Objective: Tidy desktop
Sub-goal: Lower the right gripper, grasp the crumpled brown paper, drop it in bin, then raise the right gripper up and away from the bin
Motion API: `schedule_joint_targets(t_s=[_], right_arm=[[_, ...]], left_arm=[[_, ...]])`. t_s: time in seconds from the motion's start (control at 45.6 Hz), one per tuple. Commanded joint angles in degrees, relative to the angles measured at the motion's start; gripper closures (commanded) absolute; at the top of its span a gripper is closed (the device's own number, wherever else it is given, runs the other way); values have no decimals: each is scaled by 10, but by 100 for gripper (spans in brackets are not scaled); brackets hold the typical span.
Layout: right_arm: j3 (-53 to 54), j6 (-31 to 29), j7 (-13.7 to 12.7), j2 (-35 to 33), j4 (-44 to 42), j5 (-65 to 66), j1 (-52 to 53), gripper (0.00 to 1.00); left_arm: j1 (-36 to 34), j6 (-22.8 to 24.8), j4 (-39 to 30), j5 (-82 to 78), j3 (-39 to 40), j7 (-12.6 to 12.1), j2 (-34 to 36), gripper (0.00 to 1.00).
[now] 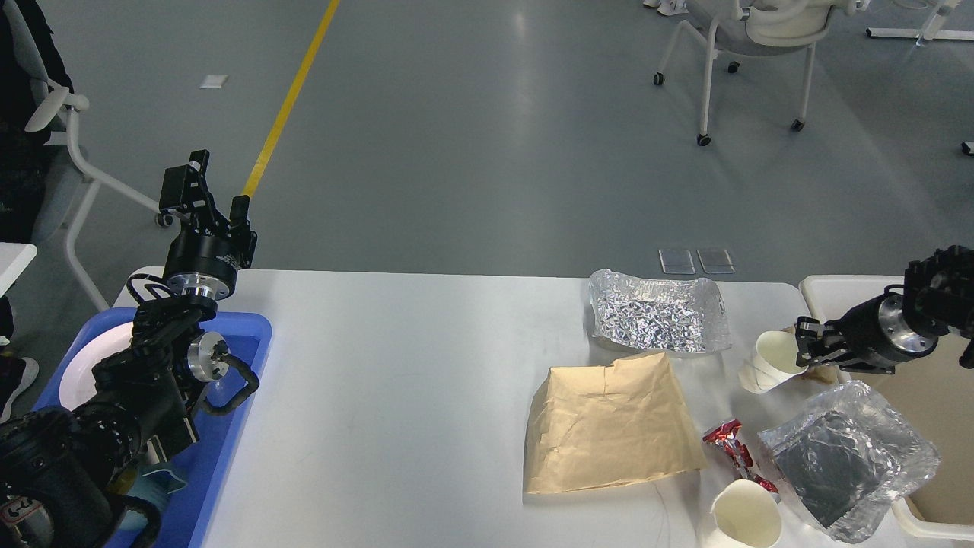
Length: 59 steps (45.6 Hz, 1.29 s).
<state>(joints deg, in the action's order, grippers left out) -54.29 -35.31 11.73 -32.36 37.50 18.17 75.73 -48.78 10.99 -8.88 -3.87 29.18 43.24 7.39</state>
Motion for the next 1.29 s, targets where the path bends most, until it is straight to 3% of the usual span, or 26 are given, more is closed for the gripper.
schedule_joint_targets(t_s=[0.0,0.154,0.307,0.549,0.834,1.075,1.097,1.163,1.207,1.229,1.273], right_arm=[[1,-41,3,-38,7,0,58,100],[10,-55,3,-73,8,-1,129,100],[85,-53,1,-129,2,-8,187,100],[158,-23,-1,-177,-9,-38,185,100],[161,205,-3,-160,-124,-131,-51,100],[163,254,-3,-108,-214,-212,-208,99],[163,258,-3,-104,-217,-214,-218,88],[163,279,-2,-100,-217,-217,-236,35],[164,296,-1,-98,-217,-217,-242,6],[163,300,-2,-96,-217,-217,-244,0],[164,302,-2,-91,-215,-218,-250,0]], left_arm=[[0,0,0,0,0,0,0,4],[0,0,0,0,0,0,0,3],[0,0,0,0,-1,0,0,4],[0,0,0,0,-1,0,0,4],[0,0,0,0,-1,0,0,3],[0,0,0,0,-1,0,0,3],[0,0,0,0,-1,0,0,3],[0,0,0,0,-1,0,0,4],[0,0,0,0,-1,0,0,3],[0,0,0,0,-1,0,0,3],[0,0,0,0,-1,0,0,4]])
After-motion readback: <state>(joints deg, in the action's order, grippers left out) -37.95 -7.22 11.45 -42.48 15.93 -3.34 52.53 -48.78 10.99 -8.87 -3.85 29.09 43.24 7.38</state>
